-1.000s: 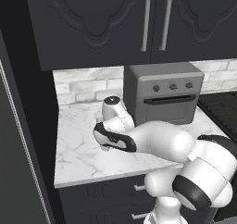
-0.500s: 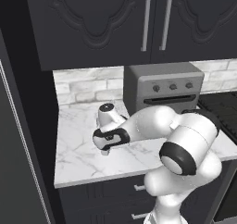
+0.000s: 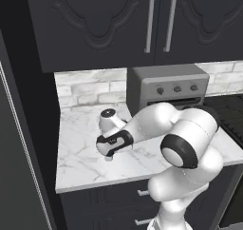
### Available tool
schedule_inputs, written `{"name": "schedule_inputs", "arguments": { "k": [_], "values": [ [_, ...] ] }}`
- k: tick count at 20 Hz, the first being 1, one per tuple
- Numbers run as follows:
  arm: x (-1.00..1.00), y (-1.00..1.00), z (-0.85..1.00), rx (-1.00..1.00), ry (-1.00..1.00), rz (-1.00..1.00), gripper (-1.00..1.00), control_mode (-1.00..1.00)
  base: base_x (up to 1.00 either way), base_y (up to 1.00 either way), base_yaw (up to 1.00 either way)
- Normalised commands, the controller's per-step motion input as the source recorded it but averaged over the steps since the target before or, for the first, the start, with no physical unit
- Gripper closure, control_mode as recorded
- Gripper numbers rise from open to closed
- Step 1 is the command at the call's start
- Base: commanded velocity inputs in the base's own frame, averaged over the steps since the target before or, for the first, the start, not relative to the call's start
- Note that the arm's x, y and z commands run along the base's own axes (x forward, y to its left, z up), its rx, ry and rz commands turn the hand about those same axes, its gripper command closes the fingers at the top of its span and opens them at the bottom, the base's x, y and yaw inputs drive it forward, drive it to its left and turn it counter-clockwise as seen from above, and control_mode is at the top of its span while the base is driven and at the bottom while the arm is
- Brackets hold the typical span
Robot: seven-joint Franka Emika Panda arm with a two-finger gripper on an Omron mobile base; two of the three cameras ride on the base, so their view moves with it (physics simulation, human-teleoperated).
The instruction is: Place the tupperware on the second highest shelf of the fridge. Make space for the tupperware among the existing items by rearranging them on the shelves if needed. Close the fridge door when finished.
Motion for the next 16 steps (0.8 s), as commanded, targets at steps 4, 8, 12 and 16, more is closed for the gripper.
{"name": "schedule_inputs", "arguments": {
  "k": [4, 8, 12, 16],
  "values": [
    [-0.09, 0.00, -0.16, 0.00, 0.00, 0.00, 1.00, -1.00, 0.00, 0.00, 0.00],
    [-0.29, 0.00, -0.07, 0.00, 0.00, 0.00, 1.00, -1.00, 0.00, 0.00, 0.00],
    [-0.42, 0.00, 0.31, 0.00, 0.00, 0.00, 1.00, -1.00, 0.00, 0.00, 0.00],
    [-0.32, 0.00, 1.00, 0.00, 0.00, 0.02, 1.00, -1.00, 0.00, 0.00, 0.00]
  ]
}}
